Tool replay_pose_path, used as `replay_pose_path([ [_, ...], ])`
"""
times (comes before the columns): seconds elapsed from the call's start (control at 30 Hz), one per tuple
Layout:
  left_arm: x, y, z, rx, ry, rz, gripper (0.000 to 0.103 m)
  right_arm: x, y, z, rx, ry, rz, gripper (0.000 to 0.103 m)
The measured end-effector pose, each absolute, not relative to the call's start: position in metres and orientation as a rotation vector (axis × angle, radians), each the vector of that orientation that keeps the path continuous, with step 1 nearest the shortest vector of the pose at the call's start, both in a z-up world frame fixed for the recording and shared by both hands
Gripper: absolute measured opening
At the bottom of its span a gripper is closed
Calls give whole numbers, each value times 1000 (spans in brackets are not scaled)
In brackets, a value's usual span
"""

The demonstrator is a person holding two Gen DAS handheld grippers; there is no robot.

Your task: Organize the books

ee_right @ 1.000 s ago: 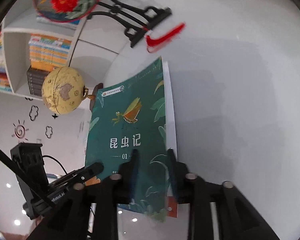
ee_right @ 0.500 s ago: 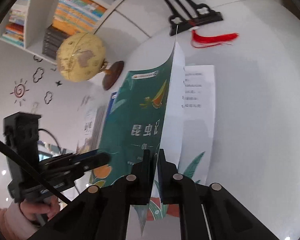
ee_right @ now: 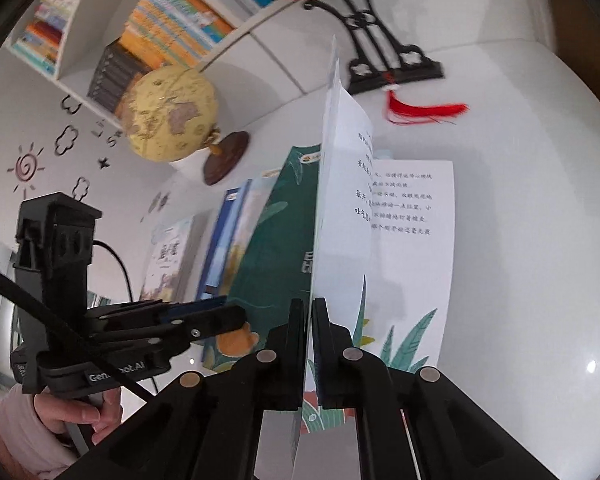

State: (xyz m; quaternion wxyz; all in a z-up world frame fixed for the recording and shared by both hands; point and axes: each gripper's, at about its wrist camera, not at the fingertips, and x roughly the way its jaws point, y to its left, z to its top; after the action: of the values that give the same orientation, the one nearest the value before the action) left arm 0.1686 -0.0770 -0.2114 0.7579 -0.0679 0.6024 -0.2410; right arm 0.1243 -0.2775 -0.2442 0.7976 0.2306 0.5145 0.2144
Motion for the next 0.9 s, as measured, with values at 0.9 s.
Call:
replay_pose_path([
  [0.9,178,-108,-208,-115,1315,-531,16,126,-311,-262,566,1137,407,4],
])
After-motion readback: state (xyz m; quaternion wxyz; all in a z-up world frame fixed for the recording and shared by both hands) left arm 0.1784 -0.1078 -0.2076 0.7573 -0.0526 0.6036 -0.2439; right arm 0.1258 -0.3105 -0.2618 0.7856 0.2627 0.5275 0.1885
